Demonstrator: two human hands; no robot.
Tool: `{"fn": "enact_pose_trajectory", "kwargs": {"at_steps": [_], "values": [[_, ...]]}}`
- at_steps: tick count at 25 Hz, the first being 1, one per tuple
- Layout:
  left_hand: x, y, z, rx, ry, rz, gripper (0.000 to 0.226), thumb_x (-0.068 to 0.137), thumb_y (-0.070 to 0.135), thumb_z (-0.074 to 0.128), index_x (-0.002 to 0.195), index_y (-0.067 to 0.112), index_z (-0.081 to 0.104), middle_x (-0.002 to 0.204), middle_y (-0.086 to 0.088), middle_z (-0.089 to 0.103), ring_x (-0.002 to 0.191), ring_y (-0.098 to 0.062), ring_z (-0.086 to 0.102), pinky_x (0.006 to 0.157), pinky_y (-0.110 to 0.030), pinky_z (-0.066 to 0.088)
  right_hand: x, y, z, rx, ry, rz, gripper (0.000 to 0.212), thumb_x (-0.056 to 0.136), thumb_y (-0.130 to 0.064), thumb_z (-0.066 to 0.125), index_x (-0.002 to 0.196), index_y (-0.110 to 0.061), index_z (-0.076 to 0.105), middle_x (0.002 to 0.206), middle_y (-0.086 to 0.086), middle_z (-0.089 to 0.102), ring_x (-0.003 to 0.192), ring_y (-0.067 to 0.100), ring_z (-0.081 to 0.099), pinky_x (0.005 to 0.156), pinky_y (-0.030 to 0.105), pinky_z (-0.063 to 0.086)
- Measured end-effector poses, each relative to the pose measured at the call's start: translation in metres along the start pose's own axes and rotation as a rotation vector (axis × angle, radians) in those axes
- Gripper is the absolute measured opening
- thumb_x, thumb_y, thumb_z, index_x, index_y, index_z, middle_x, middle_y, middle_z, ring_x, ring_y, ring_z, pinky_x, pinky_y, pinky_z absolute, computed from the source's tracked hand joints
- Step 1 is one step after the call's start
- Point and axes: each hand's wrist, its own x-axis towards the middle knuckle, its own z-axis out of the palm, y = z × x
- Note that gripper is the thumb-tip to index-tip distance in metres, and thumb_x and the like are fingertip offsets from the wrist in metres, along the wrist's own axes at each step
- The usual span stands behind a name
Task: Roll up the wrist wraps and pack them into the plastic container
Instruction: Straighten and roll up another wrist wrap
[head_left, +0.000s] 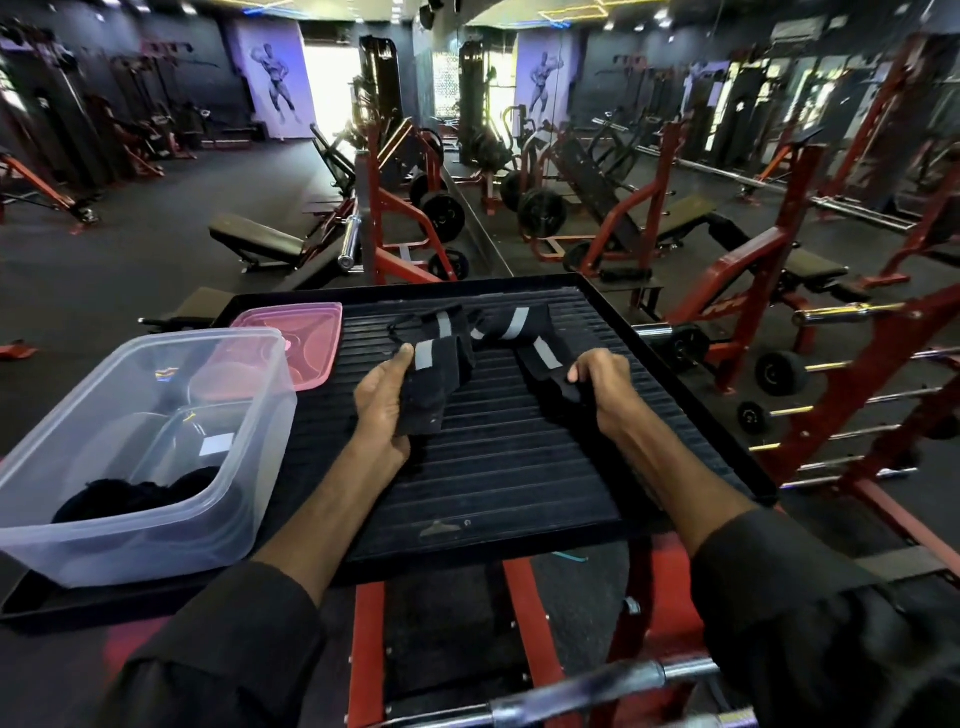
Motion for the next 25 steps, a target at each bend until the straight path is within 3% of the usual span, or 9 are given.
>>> {"fn": "enact_pose_trajectory", "kwargs": {"at_steps": [2, 5, 8, 11, 13, 18, 21, 23, 25], "values": [[-0.008, 0.005, -0.004, 0.064, -0.069, 0.013, 0.019, 0.093, 0.029, 0.070, 0.087, 0.012, 0.064, 0.055, 0.007, 0.062, 0.040, -0.007, 0.054, 0.034, -0.017, 0.040, -0.012, -0.005, -0.002, 0.039, 0.012, -0.040, 0.007, 0.037, -0.010, 0.050, 0.038, -0.014, 0.055, 0.061, 0.009, 0.054, 0.062, 0.029, 0.054, 0.057, 0.033, 0.043], [-0.024, 0.012, -0.014, 0.182, -0.206, 0.000, 0.023, 0.091, 0.033, 0.072, 0.082, 0.016, 0.060, 0.058, 0.005, 0.059, 0.042, -0.006, 0.051, 0.038, -0.017, 0.042, -0.033, -0.010, -0.006, 0.040, -0.027, -0.120, 0.006, 0.050, -0.009, 0.047, 0.047, -0.010, 0.053, 0.059, 0.007, 0.051, 0.057, 0.025, 0.050, 0.053, 0.025, 0.038], [-0.039, 0.018, -0.029, 0.375, -0.326, 0.029, 0.020, 0.092, 0.029, 0.071, 0.080, 0.015, 0.065, 0.074, -0.004, 0.066, 0.061, -0.012, 0.059, 0.057, -0.023, 0.048, -0.055, -0.014, -0.014, -0.128, -0.271, -0.126, 0.017, 0.065, -0.008, 0.046, 0.061, -0.005, 0.062, 0.055, 0.002, 0.061, 0.055, 0.019, 0.053, 0.048, 0.022, 0.039], [-0.053, 0.027, -0.040, 0.560, -0.469, -0.035, 0.015, 0.093, 0.034, 0.068, 0.086, 0.020, 0.069, 0.087, 0.000, 0.071, 0.079, -0.010, 0.065, 0.079, -0.028, 0.046, -0.073, -0.016, -0.020, -0.370, -0.548, -0.066, 0.026, 0.078, -0.002, 0.048, 0.066, -0.007, 0.070, 0.053, 0.006, 0.060, 0.046, 0.015, 0.049, 0.044, 0.022, 0.032], [-0.062, 0.036, -0.044, 0.564, -0.526, -0.056, 0.014, 0.093, 0.034, 0.068, 0.088, 0.021, 0.071, 0.089, 0.001, 0.072, 0.083, -0.010, 0.065, 0.084, -0.030, 0.046, -0.090, -0.021, -0.024, -0.409, -0.671, -0.101, 0.028, 0.082, 0.000, 0.052, 0.066, -0.010, 0.073, 0.056, 0.009, 0.059, 0.045, 0.014, 0.051, 0.040, 0.016, 0.030], [-0.087, 0.060, -0.050, 0.733, -0.797, -0.074, 0.023, 0.098, 0.024, 0.062, 0.079, 0.017, 0.073, 0.063, 0.007, 0.065, 0.048, 0.001, 0.053, 0.048, -0.011, 0.039, -0.137, -0.047, -0.054, -0.422, -0.976, -0.230, 0.015, 0.081, -0.004, 0.060, 0.087, 0.002, 0.072, 0.053, 0.003, 0.066, 0.039, 0.007, 0.055, 0.039, 0.013, 0.030], [-0.088, 0.072, -0.060, 1.024, -0.936, -0.158, 0.036, 0.098, 0.033, 0.062, 0.065, 0.020, 0.070, 0.067, 0.006, 0.070, 0.064, -0.002, 0.064, 0.070, -0.020, 0.051, -0.144, -0.040, -0.063, -0.700, -1.288, -0.096, 0.028, 0.102, -0.004, 0.052, 0.125, -0.002, 0.069, 0.069, 0.015, 0.073, 0.046, 0.011, 0.050, 0.048, 0.016, 0.035], [-0.079, 0.075, -0.067, 1.349, -0.870, -0.010, 0.047, 0.091, 0.052, 0.065, 0.055, 0.022, 0.066, 0.054, 0.011, 0.057, 0.053, 0.000, 0.051, 0.060, -0.020, 0.040, -0.145, -0.039, -0.064, -0.798, -1.304, -0.080, 0.032, 0.105, -0.005, 0.049, 0.132, -0.008, 0.066, 0.073, 0.019, 0.072, 0.050, 0.017, 0.051, 0.048, 0.017, 0.035], [-0.068, 0.070, -0.074, 1.471, -0.693, 0.245, 0.051, 0.087, 0.068, 0.059, 0.062, 0.025, 0.071, 0.057, 0.007, 0.059, 0.055, -0.006, 0.052, 0.062, -0.027, 0.042, -0.142, -0.040, -0.057, -0.840, -1.147, -0.190, 0.030, 0.104, -0.005, 0.052, 0.129, -0.008, 0.067, 0.065, 0.012, 0.069, 0.051, 0.015, 0.053, 0.048, 0.018, 0.033]]}}
